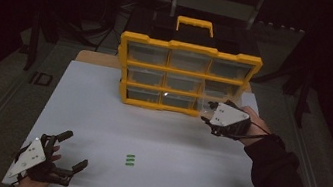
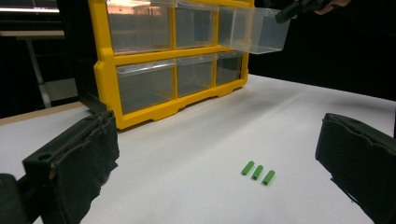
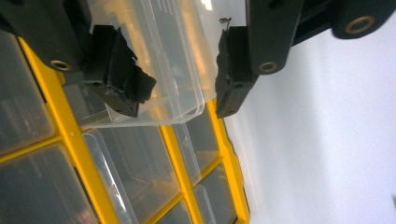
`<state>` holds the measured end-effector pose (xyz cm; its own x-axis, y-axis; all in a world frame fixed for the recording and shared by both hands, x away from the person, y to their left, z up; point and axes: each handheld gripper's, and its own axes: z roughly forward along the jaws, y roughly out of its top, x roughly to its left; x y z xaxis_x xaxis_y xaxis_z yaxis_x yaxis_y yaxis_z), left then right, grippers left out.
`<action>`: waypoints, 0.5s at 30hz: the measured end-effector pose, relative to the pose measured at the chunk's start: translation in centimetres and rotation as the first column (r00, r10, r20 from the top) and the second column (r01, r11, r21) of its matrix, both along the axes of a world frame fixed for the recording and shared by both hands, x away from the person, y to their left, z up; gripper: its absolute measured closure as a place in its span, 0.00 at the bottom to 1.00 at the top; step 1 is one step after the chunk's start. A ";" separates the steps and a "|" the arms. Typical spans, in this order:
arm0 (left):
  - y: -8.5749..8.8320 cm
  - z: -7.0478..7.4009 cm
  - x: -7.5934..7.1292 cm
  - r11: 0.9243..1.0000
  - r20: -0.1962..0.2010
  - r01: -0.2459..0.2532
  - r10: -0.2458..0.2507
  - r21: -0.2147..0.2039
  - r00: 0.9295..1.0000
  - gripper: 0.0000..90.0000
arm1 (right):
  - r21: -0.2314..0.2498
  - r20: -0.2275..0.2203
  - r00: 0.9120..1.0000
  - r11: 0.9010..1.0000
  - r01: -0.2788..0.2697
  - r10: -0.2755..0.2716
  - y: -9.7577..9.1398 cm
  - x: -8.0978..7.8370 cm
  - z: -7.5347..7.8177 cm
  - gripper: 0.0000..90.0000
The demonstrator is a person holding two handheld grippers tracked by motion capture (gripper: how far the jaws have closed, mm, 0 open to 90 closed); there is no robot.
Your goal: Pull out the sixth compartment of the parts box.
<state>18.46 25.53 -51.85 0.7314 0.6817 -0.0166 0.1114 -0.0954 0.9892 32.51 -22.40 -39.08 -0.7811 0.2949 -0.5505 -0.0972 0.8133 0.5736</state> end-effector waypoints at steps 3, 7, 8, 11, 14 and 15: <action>0.0 0.0 0.0 1.000 -0.001 0.000 0.000 -0.001 1.000 0.00 | 0.056 -0.031 0.998 0.997 0.050 -0.048 -0.2 0.0 0.5 0.48; 0.0 0.0 0.0 1.000 -0.001 -0.001 0.001 0.000 1.000 0.00 | 0.130 -0.073 0.993 0.986 0.106 -0.097 -0.6 0.0 0.8 0.45; 0.0 0.0 0.0 1.000 -0.001 -0.001 0.001 0.000 1.000 0.00 | 0.155 -0.082 0.990 0.980 0.123 -0.111 -0.6 0.0 0.9 0.44; 0.0 0.0 0.0 1.000 -0.001 -0.001 0.001 -0.001 1.000 0.00 | 0.211 -0.120 0.983 0.964 0.162 -0.138 -0.9 0.0 0.9 0.40; -0.1 0.0 0.0 1.000 -0.001 0.000 0.000 0.000 1.000 0.00 | 0.266 -0.152 0.977 0.945 0.187 -0.151 -1.0 -0.1 0.9 0.35; -0.1 0.0 0.0 1.000 -0.001 0.000 0.000 -0.001 1.000 0.00 | 0.284 -0.158 0.975 0.938 0.199 -0.159 -1.1 -0.2 0.9 0.33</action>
